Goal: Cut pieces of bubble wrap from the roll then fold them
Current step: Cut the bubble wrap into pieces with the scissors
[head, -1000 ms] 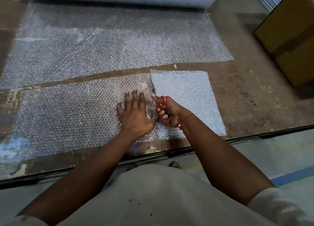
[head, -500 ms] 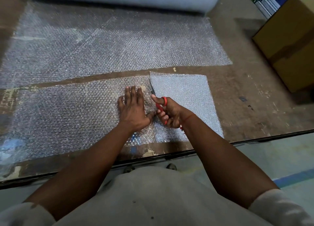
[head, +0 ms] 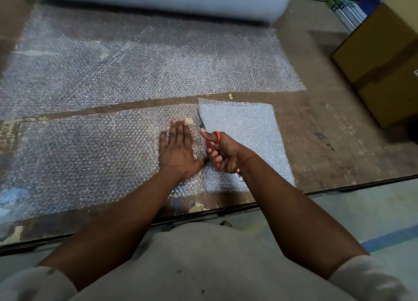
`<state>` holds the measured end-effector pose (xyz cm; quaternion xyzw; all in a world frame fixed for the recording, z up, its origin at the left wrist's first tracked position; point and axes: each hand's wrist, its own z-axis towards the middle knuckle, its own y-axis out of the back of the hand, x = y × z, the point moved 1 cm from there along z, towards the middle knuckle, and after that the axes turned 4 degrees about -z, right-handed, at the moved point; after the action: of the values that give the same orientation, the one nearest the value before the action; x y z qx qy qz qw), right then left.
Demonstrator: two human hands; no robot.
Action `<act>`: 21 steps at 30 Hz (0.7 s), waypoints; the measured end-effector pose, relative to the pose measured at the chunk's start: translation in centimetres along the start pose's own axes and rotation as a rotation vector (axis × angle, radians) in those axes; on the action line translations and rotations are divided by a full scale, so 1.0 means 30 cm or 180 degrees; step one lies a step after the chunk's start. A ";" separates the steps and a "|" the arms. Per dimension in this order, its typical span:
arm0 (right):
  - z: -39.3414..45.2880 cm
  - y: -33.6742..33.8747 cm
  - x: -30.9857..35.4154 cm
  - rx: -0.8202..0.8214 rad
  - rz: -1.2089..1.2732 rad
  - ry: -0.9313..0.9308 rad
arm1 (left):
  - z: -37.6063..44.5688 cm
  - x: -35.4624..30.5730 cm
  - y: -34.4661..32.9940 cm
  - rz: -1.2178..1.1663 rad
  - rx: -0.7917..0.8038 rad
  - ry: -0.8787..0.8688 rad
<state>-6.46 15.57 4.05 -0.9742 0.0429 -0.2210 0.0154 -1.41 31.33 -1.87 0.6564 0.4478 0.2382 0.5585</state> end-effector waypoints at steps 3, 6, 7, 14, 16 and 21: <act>0.011 -0.009 0.003 -0.0031 0.0035 0.0061 | 0.003 0.002 -0.011 0.0043 -0.0023 0.0032; 0.026 -0.019 0.012 0.0015 0.0099 0.0134 | 0.006 -0.002 -0.015 0.0155 -0.0040 0.0048; 0.032 -0.022 0.018 0.0038 0.0124 0.0153 | 0.007 -0.002 -0.016 0.0204 -0.0039 0.0058; 0.073 -0.039 0.046 0.0020 0.0229 0.0273 | 0.000 -0.003 -0.011 0.0277 -0.0039 0.0059; 0.076 -0.044 0.051 0.0011 0.0223 0.0305 | 0.000 -0.002 -0.015 0.0274 -0.0051 0.0054; 0.080 -0.052 0.065 0.0001 0.0367 0.0419 | -0.003 -0.001 -0.015 0.0290 -0.0091 0.0036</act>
<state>-3.55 16.99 2.80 -0.9535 0.0997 -0.2832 0.0254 -1.65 31.35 -2.28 0.6666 0.4171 0.2736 0.5539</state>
